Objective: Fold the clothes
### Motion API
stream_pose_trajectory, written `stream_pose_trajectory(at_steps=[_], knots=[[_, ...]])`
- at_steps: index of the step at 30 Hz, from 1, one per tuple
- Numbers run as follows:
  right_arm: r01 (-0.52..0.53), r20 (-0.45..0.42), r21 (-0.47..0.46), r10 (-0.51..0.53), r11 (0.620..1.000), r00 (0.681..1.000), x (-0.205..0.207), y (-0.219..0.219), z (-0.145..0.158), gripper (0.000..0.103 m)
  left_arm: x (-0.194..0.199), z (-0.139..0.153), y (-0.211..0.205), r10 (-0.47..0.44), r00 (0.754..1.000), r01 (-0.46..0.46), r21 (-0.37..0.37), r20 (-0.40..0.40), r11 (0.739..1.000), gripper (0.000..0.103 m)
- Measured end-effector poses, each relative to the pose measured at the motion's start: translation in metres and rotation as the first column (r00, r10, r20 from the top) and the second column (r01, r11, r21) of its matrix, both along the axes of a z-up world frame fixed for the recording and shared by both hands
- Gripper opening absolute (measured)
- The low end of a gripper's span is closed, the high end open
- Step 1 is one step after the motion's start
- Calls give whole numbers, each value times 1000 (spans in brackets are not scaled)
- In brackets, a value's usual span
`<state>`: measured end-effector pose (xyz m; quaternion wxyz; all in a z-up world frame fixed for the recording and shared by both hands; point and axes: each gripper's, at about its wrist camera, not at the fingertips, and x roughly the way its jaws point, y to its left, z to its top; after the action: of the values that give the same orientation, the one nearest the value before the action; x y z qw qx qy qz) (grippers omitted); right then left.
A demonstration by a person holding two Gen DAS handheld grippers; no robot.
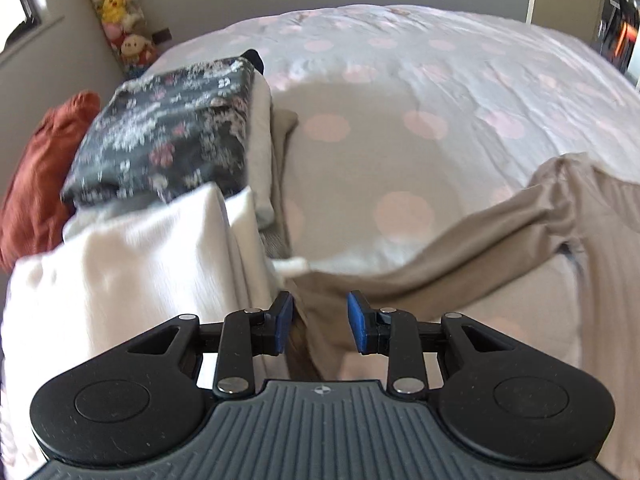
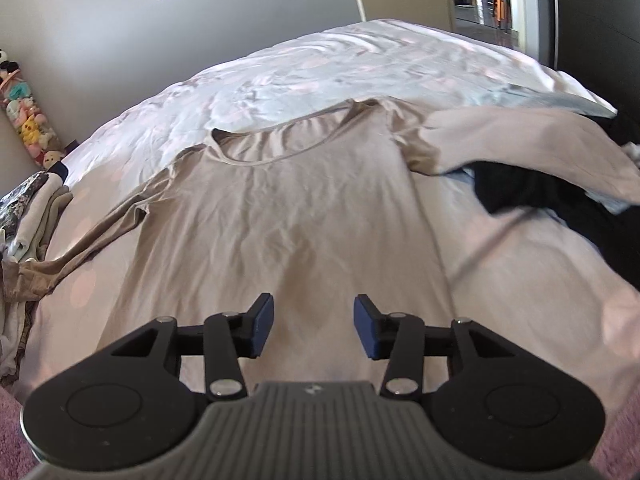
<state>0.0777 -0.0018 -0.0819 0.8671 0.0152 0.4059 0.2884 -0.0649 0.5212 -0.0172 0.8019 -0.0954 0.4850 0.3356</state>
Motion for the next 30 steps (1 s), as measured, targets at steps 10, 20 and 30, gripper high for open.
stream_pose_trajectory(at_steps=[10, 20, 30], knots=[[-37, -73, -7, 36, 999, 997, 0, 22, -27, 48, 38, -42, 10, -178, 941, 206, 69, -288, 976, 29], [-9, -83, 11, 10, 1000, 997, 1, 14, -30, 48, 44, -42, 2, -208, 910, 257, 96, -359, 961, 1], [0, -47, 23, 1, 1000, 999, 14, 10, -16, 48, 78, 86, -21, -269, 963, 269, -64, 2, 961, 1]])
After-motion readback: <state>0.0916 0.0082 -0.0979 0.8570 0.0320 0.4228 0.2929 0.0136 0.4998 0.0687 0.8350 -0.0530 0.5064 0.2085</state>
